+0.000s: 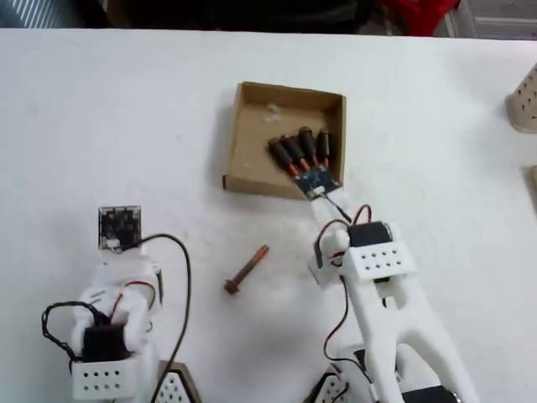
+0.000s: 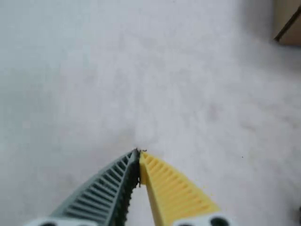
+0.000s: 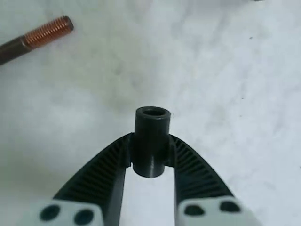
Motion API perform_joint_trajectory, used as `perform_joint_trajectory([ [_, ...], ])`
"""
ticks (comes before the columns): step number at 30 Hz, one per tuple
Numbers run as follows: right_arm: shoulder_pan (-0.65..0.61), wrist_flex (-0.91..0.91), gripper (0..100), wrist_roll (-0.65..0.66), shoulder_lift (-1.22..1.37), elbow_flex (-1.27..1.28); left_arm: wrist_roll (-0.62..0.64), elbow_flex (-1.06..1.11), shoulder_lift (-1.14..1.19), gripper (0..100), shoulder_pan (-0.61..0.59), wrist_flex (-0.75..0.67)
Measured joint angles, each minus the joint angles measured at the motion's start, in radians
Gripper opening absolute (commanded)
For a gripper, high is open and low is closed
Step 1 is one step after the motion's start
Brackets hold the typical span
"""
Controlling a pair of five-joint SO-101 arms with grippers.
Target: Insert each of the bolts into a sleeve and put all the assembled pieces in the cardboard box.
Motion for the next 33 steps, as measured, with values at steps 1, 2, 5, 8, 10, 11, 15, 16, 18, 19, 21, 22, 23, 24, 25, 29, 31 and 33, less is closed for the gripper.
perform_joint_trajectory([
  [1, 0.002, 0.000, 1.7, 0.000, 0.000, 0.000, 0.012, 0.000, 0.000, 2, 0.012, -0.002],
  [2, 0.002, 0.000, 1.7, 0.000, 0.000, 0.000, 0.017, 0.000, 0.000, 2, 0.025, -0.002],
  [5, 0.025, 0.000, 1.7, -0.002, 0.000, 0.000, 0.025, -0.023, 0.000, 2, 0.051, 0.000],
  [8, 0.054, 0.000, 1.7, -0.009, 0.000, 0.000, 0.031, -0.095, 0.002, 2, 0.066, 0.015],
  [10, 0.064, 0.000, 1.7, -0.012, 0.000, 0.000, 0.031, -0.150, 0.034, 2, 0.066, 0.015],
  [11, 0.068, 0.000, 1.7, -0.012, 0.000, 0.000, 0.031, -0.180, 0.075, 2, 0.066, 0.015],
  [15, 0.078, 0.000, 1.7, -0.012, 0.000, 0.003, 0.032, -0.302, 0.310, 2, 0.068, -0.002],
  [16, 0.080, 0.000, 1.7, -0.012, 0.000, 0.003, 0.032, -0.339, 0.381, 2, 0.068, -0.006],
  [18, 0.078, 0.000, 1.7, -0.012, 0.000, 0.003, 0.032, -0.414, 0.529, 2, 0.068, -0.011],
  [19, 0.078, 0.000, 1.7, -0.012, 0.000, 0.003, 0.034, -0.446, 0.594, 2, 0.071, -0.011],
  [21, 0.078, 0.000, 1.7, -0.012, 0.000, 0.003, 0.054, -0.509, 0.703, 2, 0.087, -0.009],
  [22, 0.078, 0.000, 1.7, -0.012, 0.000, 0.003, 0.078, -0.539, 0.753, 2, 0.103, 0.000],
  [23, 0.078, 0.000, 1.7, -0.012, 0.000, 0.003, 0.101, -0.568, 0.799, 2, 0.121, 0.017],
  [24, 0.078, 0.000, 1.7, -0.012, 0.000, 0.003, 0.129, -0.603, 0.842, 2, 0.146, 0.041],
  [25, 0.078, 0.000, 1.7, -0.012, 0.000, 0.003, 0.155, -0.635, 0.879, 2, 0.176, 0.071],
  [29, 0.078, 0.000, 1.7, -0.012, 0.000, 0.003, 0.299, -0.744, 0.961, 2, 0.334, 0.184],
  [31, 0.081, 0.000, 1.7, -0.012, 0.000, 0.003, 0.379, -0.769, 0.971, 2, 0.433, 0.198],
  [33, 0.101, -0.009, 1.7, -0.011, 0.000, 0.003, 0.437, -0.773, 0.974, 2, 0.545, 0.198],
])
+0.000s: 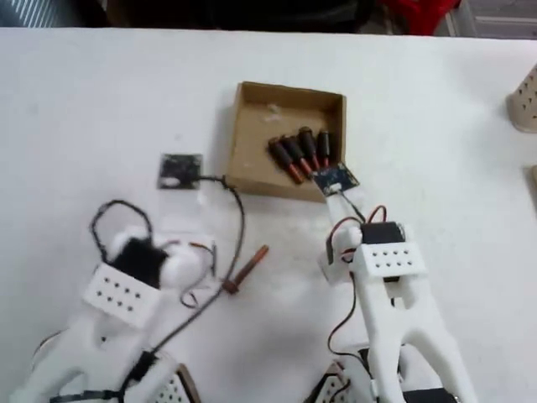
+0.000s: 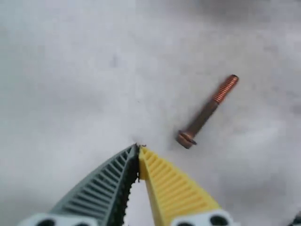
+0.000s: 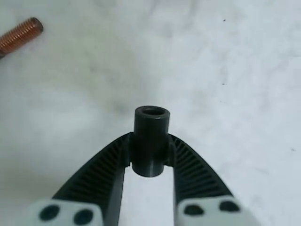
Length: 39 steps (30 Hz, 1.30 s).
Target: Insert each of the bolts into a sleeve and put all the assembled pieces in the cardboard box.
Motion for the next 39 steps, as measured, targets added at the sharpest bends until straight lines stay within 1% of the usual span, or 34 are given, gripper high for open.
perform_joint_trajectory([
  [2, 0.021, -0.011, 1.7, -0.002, 0.000, 0.000, 0.040, 0.000, 0.000, 2, 0.117, -0.009],
  [4, 0.038, -0.012, 1.7, -0.002, 0.000, 0.000, 0.071, 0.012, 0.000, 2, 0.222, -0.052],
  [7, 0.046, -0.014, 1.7, -0.002, 0.000, 0.006, 0.112, 0.110, 0.002, 2, 0.381, -0.189],
  [9, 0.041, -0.014, 1.7, -0.002, 0.000, 0.011, 0.127, 0.212, 0.008, 2, 0.431, -0.302],
  [11, 0.041, -0.014, 1.7, -0.002, 0.000, 0.011, 0.133, 0.278, 0.008, 2, 0.439, -0.391],
  [14, 0.043, -0.014, 1.7, -0.002, 0.000, 0.011, 0.133, 0.301, 0.008, 3, 0.434, -0.431],
  [17, 0.043, -0.014, 1.7, -0.002, 0.000, 0.011, 0.133, 0.327, 0.008, 3, 0.397, -0.459],
  [22, 0.041, -0.014, 1.7, -0.002, 0.000, 0.011, 0.133, 0.420, 0.009, 3, 0.351, -0.577],
  [29, 0.041, -0.014, 1.7, -0.002, 0.000, 0.026, 0.133, 0.427, 0.011, 4, 0.338, -0.598],
  [34, 0.041, -0.014, 1.7, 0.000, 0.000, 0.032, 0.133, 0.427, 0.106, 13, 0.336, -0.598],
  [36, 0.041, -0.014, 1.7, -0.002, 0.000, 0.032, 0.133, 0.410, 0.187, 12, 0.334, -0.598],
  [39, 0.041, -0.014, 1.7, -0.002, 0.000, 0.032, 0.133, 0.350, 0.301, 6, 0.307, -0.598],
])
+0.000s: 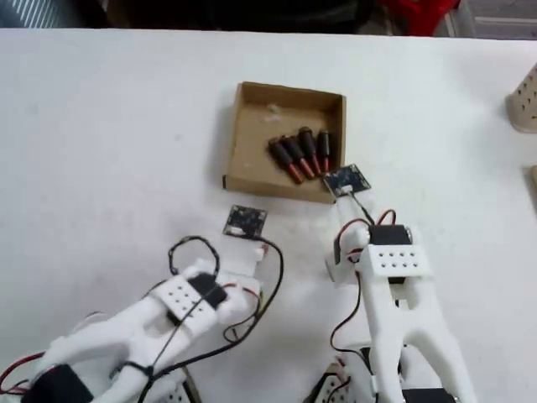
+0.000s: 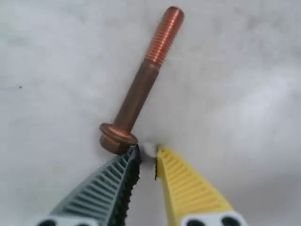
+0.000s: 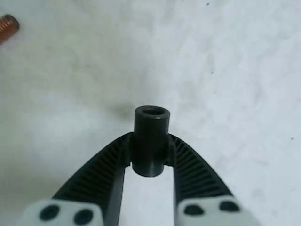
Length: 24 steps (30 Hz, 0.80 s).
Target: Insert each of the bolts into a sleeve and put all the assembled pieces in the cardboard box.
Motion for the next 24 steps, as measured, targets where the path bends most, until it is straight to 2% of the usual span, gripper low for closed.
perform_joint_trajectory([
  [2, 0.000, 0.000, 1.7, 0.000, 0.000, 0.000, 0.000, -0.037, 0.058, 2, -0.020, 0.002],
  [7, 0.000, 0.000, 1.7, 0.000, 0.000, 0.000, 0.002, -0.092, 0.121, 2, -0.118, 0.002],
  [10, 0.000, 0.000, 1.7, 0.000, 0.000, 0.000, 0.005, -0.115, 0.124, 2, -0.218, -0.021],
  [17, 0.000, 0.000, 1.7, 0.000, 0.000, 0.000, 0.137, -0.135, 0.132, 2, -0.422, -0.141],
  [20, 0.000, 0.000, 1.7, 0.000, 0.000, 0.000, 0.172, -0.135, 0.132, 2, -0.473, -0.172],
  [24, 0.000, 0.000, 1.7, 0.000, 0.000, 0.000, 0.204, -0.155, 0.132, 2, -0.480, -0.180],
])
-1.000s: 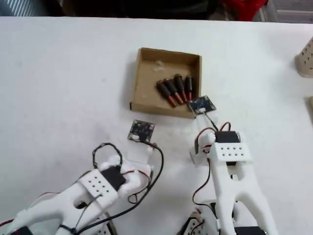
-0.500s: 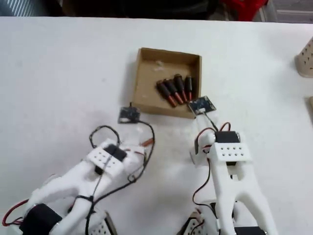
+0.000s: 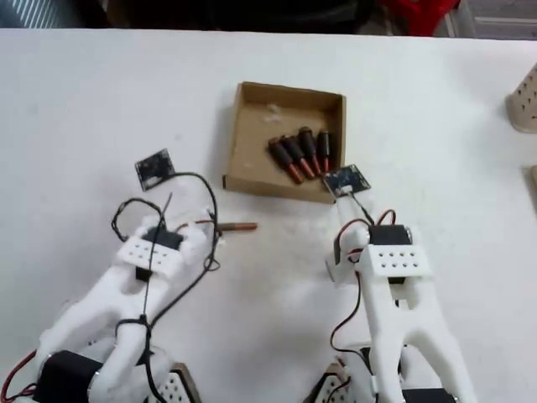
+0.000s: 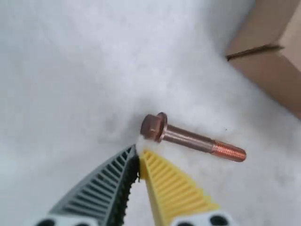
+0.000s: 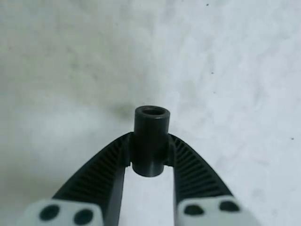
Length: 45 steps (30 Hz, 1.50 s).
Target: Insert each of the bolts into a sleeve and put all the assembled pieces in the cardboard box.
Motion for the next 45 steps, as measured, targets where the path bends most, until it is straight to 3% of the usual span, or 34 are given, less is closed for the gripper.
perform_joint_trajectory([
  [8, 0.000, 0.000, 1.7, 0.000, 0.000, 0.000, 0.008, -0.041, 0.000, 3, 0.021, 0.018],
  [13, 0.000, 0.000, 1.7, 0.015, 0.000, 0.000, 0.052, -0.097, -0.025, 24, 0.077, 0.144],
  [15, 0.000, 0.000, 1.7, 0.020, 0.000, 0.000, 0.058, -0.097, -0.038, 28, 0.092, 0.167],
  [20, 0.002, 0.000, 1.7, 0.028, 0.000, 0.000, 0.063, -0.112, 0.000, 22, 0.106, 0.172],
  [27, 0.002, 0.000, 1.7, 0.055, 0.000, 0.008, 0.091, -0.235, 0.226, 21, 0.068, 0.160],
  [34, -0.044, 0.000, 1.7, 0.078, -0.005, 0.032, 0.097, -0.258, 0.247, 21, 0.037, 0.153],
  [45, -0.049, 0.000, 1.7, 0.078, -0.005, 0.032, 0.164, -0.269, 0.338, 21, -0.023, 0.029],
])
